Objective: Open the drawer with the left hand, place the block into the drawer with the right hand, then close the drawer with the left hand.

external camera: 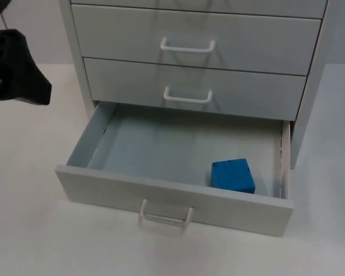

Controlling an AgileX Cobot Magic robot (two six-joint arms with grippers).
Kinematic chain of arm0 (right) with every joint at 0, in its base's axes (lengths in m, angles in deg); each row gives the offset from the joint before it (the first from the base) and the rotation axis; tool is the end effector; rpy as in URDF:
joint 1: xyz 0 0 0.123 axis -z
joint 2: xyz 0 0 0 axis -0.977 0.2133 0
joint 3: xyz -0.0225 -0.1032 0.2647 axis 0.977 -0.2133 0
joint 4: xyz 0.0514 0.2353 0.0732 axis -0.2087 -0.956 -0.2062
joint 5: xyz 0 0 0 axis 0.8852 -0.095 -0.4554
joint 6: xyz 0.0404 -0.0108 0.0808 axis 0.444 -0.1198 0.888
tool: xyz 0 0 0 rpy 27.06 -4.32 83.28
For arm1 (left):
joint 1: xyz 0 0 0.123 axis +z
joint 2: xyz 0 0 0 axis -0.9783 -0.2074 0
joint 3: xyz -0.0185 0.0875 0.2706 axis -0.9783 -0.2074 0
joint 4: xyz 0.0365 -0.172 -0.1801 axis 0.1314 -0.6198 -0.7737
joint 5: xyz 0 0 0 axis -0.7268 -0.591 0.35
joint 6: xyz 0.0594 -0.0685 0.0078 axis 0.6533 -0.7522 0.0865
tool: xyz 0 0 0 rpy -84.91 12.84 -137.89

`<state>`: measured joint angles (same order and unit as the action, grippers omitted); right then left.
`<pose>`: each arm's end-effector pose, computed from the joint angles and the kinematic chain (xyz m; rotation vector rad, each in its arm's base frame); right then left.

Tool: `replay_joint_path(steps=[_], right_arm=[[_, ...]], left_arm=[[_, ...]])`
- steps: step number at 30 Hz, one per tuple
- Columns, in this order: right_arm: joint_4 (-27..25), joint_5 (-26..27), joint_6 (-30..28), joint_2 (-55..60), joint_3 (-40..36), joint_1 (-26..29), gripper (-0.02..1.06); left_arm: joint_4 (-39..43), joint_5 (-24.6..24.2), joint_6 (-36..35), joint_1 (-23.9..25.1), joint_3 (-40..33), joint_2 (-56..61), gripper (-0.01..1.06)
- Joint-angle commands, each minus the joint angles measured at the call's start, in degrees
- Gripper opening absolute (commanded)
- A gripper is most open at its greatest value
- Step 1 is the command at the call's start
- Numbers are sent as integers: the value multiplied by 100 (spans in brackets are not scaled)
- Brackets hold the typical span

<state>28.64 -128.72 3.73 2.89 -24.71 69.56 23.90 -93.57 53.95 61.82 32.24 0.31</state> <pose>0.1936 0.0265 0.2644 -0.0798 2.6823 0.0537 0.2013 -0.0670 0.2661 0.1582 2.4659 -0.3160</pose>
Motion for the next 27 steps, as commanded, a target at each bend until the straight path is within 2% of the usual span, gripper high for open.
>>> replay_joint_path(steps=[1, 2, 3, 4, 7, 9, 11, 13, 14, 15, 17, 18, 19, 20, 23, 24, 27], right_arm=[[20, -25, -5, -25, 27, -10, 82], [20, -25, -5, -25, 27, -10, 82], [20, -25, -5, -25, 27, -10, 82], [20, -25, -5, -25, 27, -10, 82], [20, -25, -5, -25, 27, -10, 82], [20, -25, -5, -25, 27, -10, 82], [20, -25, -5, -25, 27, -10, 82], [20, -25, -5, -25, 27, -10, 82], [20, -25, -5, -25, 27, -10, 82], [20, -25, -5, -25, 27, -10, 82], [20, -25, -5, -25, 27, -10, 82], [20, -25, -5, -25, 27, -10, 82], [20, -25, -5, -25, 27, -10, 82], [20, -25, -5, -25, 27, -10, 82], [20, -25, -5, -25, 27, -10, 82], [20, -25, -5, -25, 27, -10, 82], [20, -25, -5, -25, 27, -10, 82]], left_arm=[[-181, 123, 40, 29, -27, -218, 55], [-194, 165, 40, 29, -27, -310, 36], [-269, 233, 40, 29, -27, -416, 12], [-321, 362, 127, 29, -27, -529, 0], [-349, 622, 417, 29, -27, -758, 1], [-393, 651, 903, 29, -27, -1101, 1], [-512, 640, 1059, 29, -27, -1266, 1], [-920, 568, 1688, -50, -27, -1609, 1], [-1128, 568, 2238, -176, -27, -1741, 1], [-1128, 568, 2238, -176, -27, -1741, 1], [-1814, 725, 3455, -542, -27, -2027, 1], [-1930, 847, 4066, -903, -27, -2192, 1], [-1833, 944, 4340, -1142, -27, -2310, 0], [-1833, 944, 4340, -1142, -27, -2310, 0], [-1175, 1352, 4481, -1757, -27, -2605, 0], [-1175, 1352, 4481, -1757, -27, -2605, 0], [-417, 1829, 4470, -2218, -17, -2891, 0]])
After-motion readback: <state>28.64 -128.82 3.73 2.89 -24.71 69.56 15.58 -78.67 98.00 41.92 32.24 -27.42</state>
